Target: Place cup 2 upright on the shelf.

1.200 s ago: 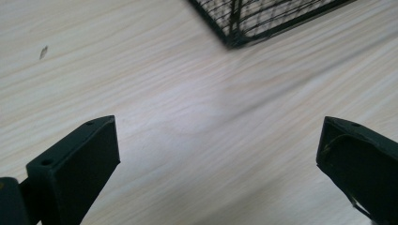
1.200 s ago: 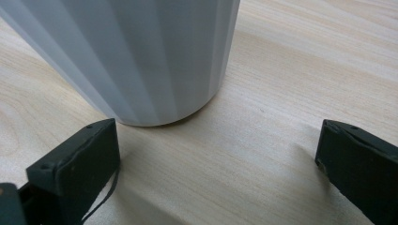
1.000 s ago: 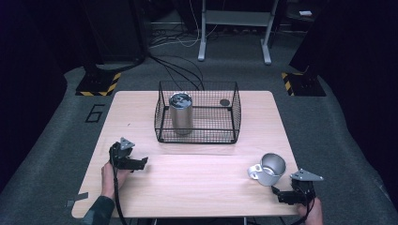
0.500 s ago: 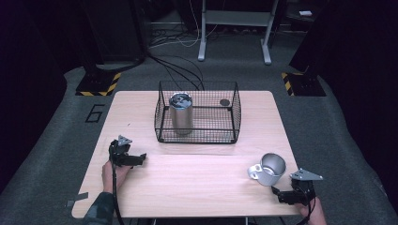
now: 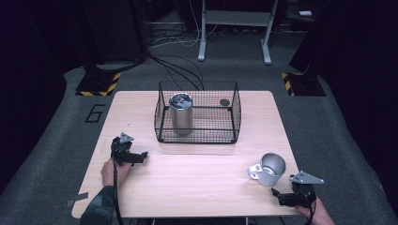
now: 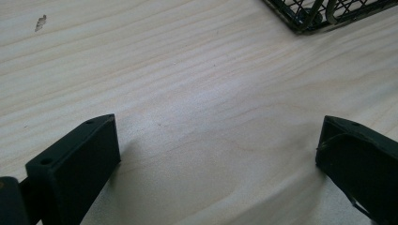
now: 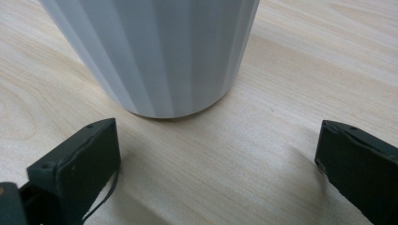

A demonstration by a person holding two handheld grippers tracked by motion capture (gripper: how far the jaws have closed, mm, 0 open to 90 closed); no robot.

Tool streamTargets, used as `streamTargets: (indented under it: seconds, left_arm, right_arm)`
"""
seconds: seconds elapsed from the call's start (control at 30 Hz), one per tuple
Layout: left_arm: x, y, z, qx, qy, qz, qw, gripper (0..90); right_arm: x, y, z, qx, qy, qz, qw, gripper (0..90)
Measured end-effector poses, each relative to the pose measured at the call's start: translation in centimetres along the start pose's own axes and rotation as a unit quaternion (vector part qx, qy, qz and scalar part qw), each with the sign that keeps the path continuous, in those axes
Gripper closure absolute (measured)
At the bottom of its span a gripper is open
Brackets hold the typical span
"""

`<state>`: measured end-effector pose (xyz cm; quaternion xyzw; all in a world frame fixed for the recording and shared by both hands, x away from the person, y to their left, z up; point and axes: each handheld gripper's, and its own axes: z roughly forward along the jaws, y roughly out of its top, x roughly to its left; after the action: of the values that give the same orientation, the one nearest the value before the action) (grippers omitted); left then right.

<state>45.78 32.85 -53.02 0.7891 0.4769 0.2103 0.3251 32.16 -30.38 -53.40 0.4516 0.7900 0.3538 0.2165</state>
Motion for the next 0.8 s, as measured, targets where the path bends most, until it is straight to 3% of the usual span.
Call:
streamTargets:
  seconds: [0.43, 0.57, 0.63, 0.67, 0.7, 0.8]
  left_arm:
    - [0.0, 0.0, -0.1, 0.005, -0.003, 0.000, 1.0000, 0.0]
    - [0.0, 0.0, -0.1, 0.007, -0.003, 0.001, 1.0000, 0.0]
    - [0.0, 0.0, 0.0, 0.000, 0.000, -0.001, 1.0000, 0.0]
    - [0.0, 0.0, 0.0, 0.000, 0.001, -0.001, 1.0000, 0.0]
    - [0.0, 0.0, 0.0, 0.000, 0.001, -0.002, 1.0000, 0.0]
    - [0.0, 0.0, 0.0, -0.001, 0.000, -0.002, 1.0000, 0.0]
  right_arm:
    - [0.0, 0.3, -0.1, 0.028, -0.011, 0.024, 0.9993, 0.0]
    - [0.2, 0.5, -0.3, 0.028, -0.030, 0.014, 0.9990, 0.0]
    - [0.2, 0.7, -0.4, 0.044, -0.034, 0.008, 0.9984, 0.0]
    - [0.4, 1.0, -0.9, 0.051, -0.031, 0.025, 0.9979, 0.0]
    - [0.4, 1.0, -0.9, 0.051, -0.031, 0.025, 0.9979, 0.0]
    - [0.7, 1.5, -1.8, 0.032, -0.020, 0.053, 0.9979, 0.0]
